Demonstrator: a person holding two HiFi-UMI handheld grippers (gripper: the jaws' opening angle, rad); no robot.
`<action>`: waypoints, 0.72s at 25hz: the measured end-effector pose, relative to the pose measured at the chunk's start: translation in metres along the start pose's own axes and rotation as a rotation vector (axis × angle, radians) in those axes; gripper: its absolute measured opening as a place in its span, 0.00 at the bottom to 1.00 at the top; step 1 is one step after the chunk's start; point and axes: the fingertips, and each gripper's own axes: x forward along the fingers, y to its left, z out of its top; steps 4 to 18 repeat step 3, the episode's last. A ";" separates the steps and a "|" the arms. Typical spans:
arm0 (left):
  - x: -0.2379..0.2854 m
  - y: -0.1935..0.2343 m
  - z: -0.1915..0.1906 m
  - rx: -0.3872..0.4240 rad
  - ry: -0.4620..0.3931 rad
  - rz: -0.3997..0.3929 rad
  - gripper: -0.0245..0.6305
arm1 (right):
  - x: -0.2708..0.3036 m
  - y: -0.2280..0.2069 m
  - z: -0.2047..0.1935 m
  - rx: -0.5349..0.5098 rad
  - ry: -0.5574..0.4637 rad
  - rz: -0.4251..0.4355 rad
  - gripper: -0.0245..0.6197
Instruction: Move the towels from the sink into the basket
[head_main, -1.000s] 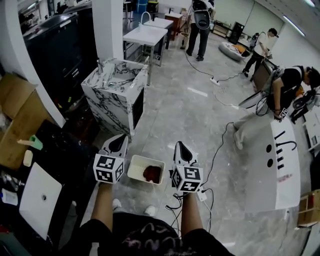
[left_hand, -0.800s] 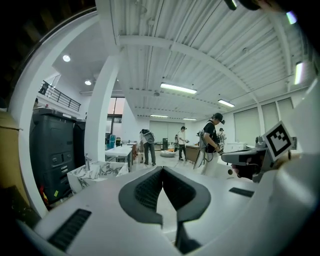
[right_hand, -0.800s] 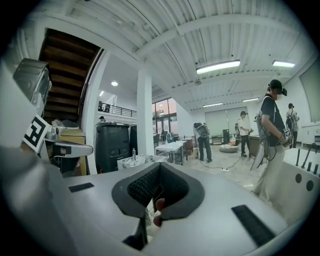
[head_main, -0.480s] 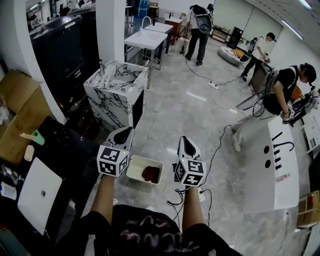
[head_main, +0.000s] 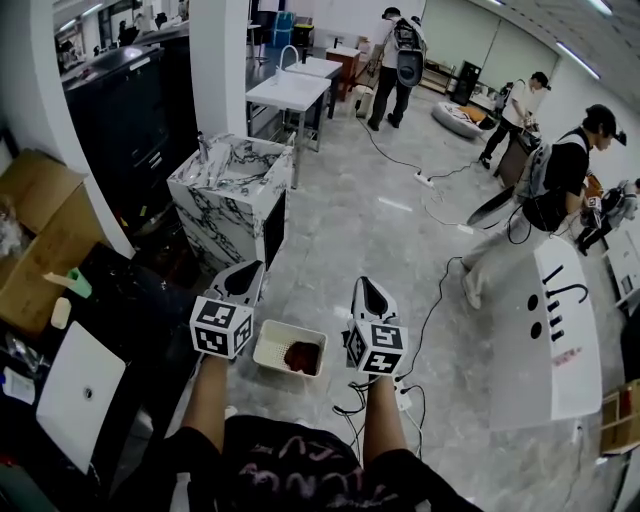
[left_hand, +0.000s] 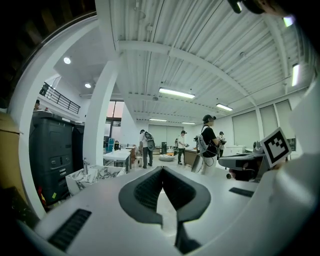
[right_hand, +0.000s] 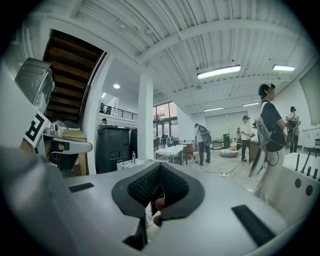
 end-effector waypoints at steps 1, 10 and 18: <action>-0.001 -0.002 0.001 0.004 -0.001 0.000 0.06 | -0.002 -0.001 0.001 0.001 -0.002 -0.001 0.06; -0.002 -0.006 0.003 0.012 -0.003 0.000 0.06 | -0.005 -0.003 0.003 0.003 -0.007 -0.003 0.06; -0.002 -0.006 0.003 0.012 -0.003 0.000 0.06 | -0.005 -0.003 0.003 0.003 -0.007 -0.003 0.06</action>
